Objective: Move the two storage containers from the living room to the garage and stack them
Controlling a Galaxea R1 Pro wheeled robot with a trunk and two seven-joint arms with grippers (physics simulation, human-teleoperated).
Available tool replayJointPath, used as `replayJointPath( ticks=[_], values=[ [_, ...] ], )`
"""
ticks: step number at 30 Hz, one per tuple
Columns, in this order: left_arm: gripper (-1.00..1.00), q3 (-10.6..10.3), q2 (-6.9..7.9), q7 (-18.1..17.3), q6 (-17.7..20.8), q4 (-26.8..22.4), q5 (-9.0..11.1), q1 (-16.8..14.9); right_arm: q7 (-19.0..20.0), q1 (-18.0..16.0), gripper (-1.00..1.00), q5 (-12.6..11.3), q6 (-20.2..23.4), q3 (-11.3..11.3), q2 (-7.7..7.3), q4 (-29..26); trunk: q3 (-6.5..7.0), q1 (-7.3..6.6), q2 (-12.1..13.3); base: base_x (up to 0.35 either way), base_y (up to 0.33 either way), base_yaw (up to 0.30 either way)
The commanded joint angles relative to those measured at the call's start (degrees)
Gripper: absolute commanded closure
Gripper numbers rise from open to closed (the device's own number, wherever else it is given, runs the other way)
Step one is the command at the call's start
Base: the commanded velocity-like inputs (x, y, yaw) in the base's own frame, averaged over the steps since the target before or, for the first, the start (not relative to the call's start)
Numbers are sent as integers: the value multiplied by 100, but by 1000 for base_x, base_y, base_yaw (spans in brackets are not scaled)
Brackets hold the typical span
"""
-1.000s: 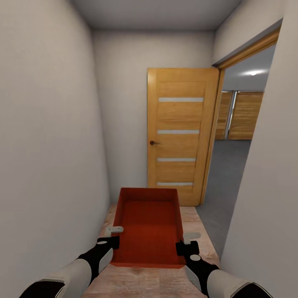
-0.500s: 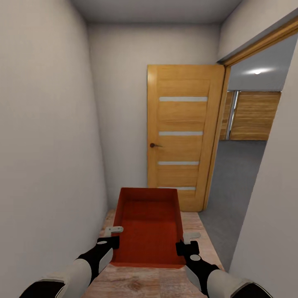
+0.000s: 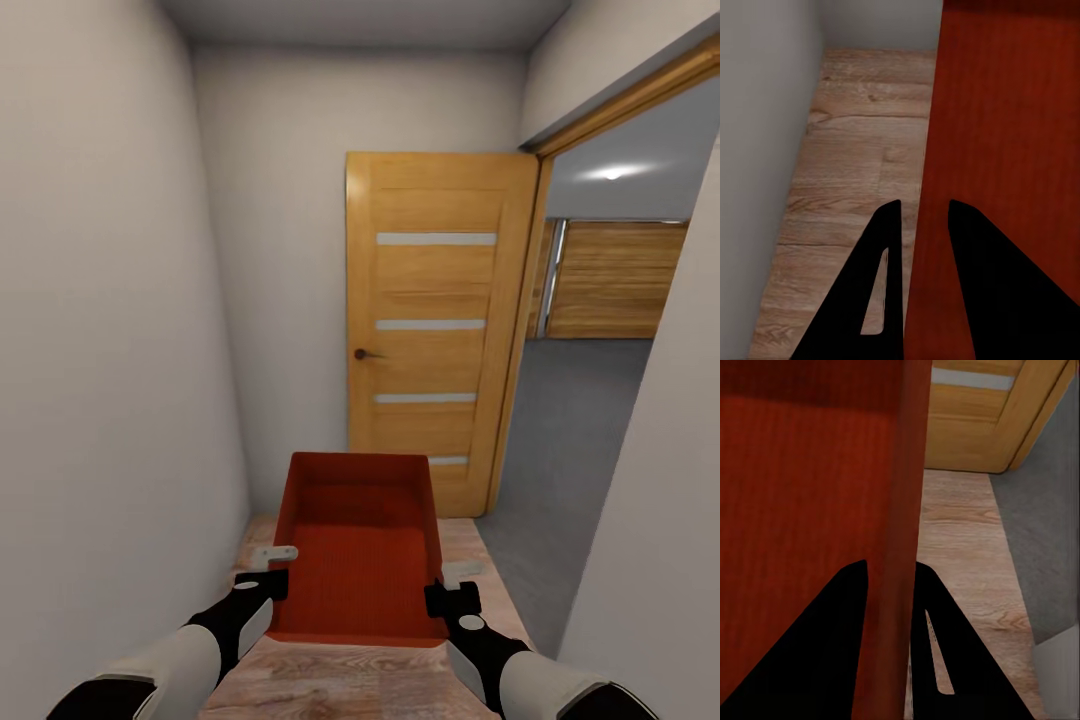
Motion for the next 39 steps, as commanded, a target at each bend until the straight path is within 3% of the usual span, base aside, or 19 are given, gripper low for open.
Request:
replayJointPath(
  ticks=[1,16,39],
  values=[
    [100,29,14,61,18,-22,-55,1,4,-9,100,11,-3,-445,4,-9,-11,2,-10,7,0,-245],
    [100,29,20,66,18,-33,-49,1,4,-9,100,10,-3,-445,5,-7,-10,2,-10,11,5,-274],
    [100,29,15,61,18,-33,-49,1,5,-9,100,11,-3,-445,4,-5,-10,2,-10,238,207,-280]
  ],
)
